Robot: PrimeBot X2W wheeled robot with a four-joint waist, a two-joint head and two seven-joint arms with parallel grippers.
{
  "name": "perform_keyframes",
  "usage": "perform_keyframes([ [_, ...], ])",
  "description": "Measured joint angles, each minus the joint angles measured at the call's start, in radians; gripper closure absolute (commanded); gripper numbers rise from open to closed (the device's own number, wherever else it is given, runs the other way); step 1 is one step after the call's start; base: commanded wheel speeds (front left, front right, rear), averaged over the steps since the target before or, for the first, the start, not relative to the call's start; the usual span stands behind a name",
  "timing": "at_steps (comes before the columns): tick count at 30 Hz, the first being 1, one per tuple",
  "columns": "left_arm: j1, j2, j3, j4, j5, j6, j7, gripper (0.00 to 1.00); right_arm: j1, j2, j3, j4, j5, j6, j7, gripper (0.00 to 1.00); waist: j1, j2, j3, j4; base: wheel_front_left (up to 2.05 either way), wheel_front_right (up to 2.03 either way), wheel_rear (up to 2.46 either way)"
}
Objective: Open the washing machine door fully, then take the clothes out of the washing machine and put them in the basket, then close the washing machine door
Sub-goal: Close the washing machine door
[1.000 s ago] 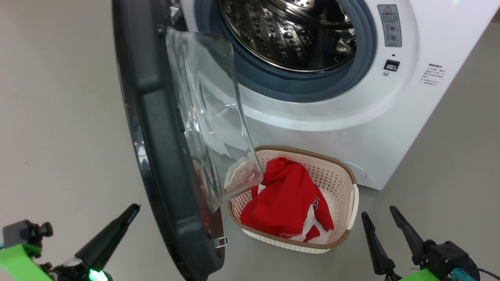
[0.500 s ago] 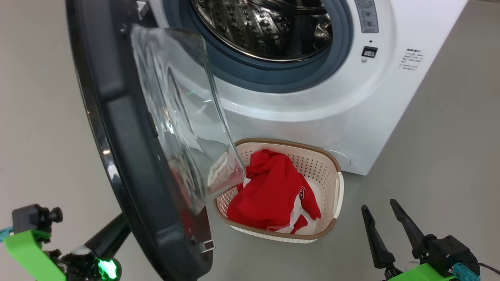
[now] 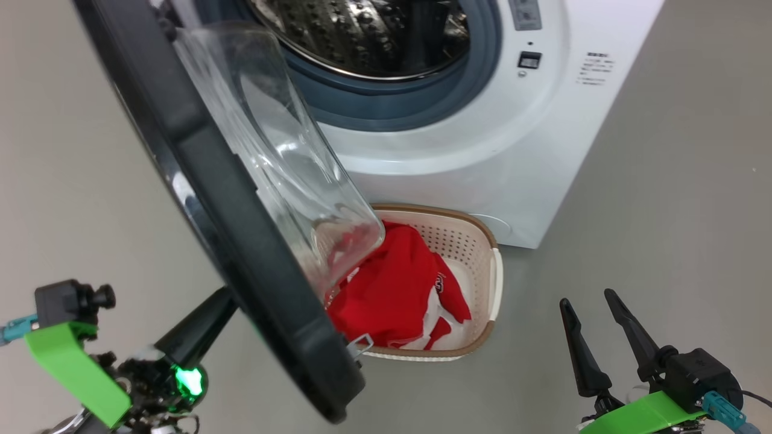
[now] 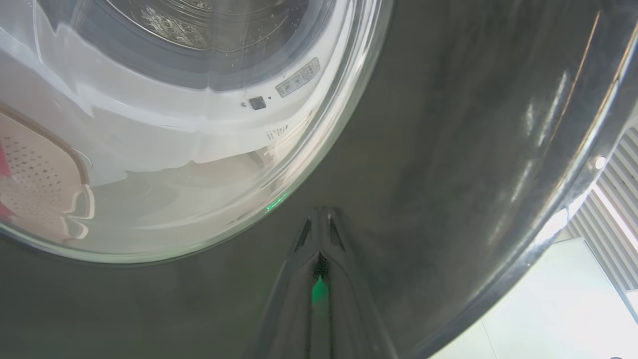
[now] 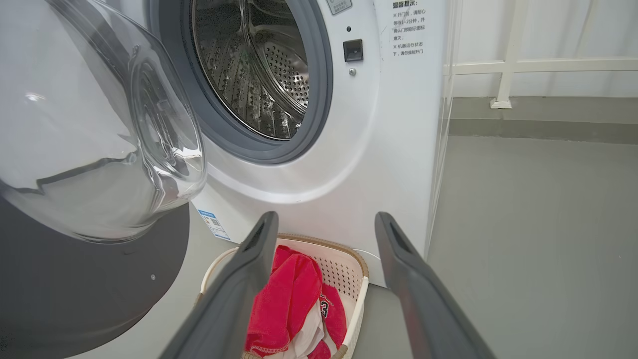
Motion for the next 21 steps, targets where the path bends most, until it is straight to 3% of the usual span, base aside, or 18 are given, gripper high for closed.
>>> perform_keyframes([
  [21, -0.201, 0.007, -0.095, 0.016, 0.136, 0.000, -0.254, 1.00, -0.061, 0.000, -0.001, -0.016, 0.038, 0.000, 0.000, 0.00, 0.0000, 0.0000, 0.071, -0.182, 0.00, 0.00, 0.00],
])
